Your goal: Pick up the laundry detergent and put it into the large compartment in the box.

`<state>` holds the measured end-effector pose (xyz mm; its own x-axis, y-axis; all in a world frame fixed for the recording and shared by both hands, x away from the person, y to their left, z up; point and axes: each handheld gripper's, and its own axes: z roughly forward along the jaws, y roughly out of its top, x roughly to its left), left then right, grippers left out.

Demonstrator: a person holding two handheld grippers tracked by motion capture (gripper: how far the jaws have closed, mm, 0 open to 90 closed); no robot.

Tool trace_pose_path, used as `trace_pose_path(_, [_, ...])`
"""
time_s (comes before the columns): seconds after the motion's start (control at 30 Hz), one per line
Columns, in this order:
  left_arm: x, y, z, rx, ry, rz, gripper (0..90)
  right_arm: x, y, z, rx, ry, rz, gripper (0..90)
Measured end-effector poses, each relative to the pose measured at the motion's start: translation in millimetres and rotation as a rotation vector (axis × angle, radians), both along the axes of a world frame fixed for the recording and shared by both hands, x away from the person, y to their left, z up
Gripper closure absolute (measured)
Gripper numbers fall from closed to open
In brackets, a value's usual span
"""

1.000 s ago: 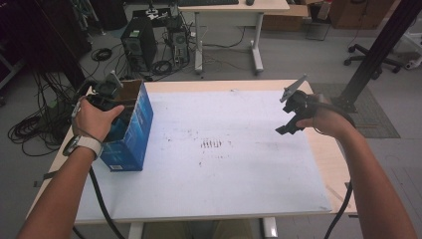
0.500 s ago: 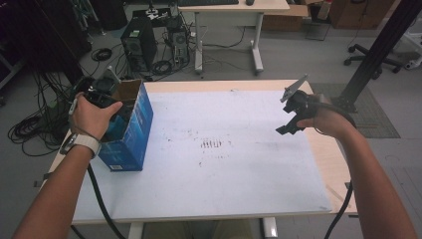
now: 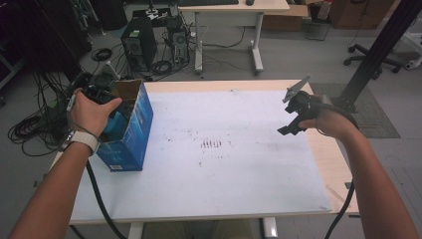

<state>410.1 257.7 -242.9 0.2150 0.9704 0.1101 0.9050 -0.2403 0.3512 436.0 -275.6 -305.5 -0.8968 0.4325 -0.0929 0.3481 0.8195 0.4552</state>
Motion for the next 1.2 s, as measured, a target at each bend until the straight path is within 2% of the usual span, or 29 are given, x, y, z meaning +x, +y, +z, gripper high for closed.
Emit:
trace_pose_path(0.5, [-2.3, -8.9, 23.8, -0.007, 0.0, -0.031, 8.3, -1.7, -2.7, 4.8, -0.001, -0.006, -0.004, 9.5])
trace_pose_path(1.0, [-9.9, -20.6, 50.8, -0.012, -0.018, -0.101, 7.8, -3.0, -1.7, 7.5, -0.001, -0.008, -0.002, 9.5])
trace_pose_path(1.2, [-13.5, -26.4, 57.2, -0.018, -0.021, -0.137, 7.1, -3.4, -0.8, 7.9, -0.001, -0.008, -0.001, 9.6])
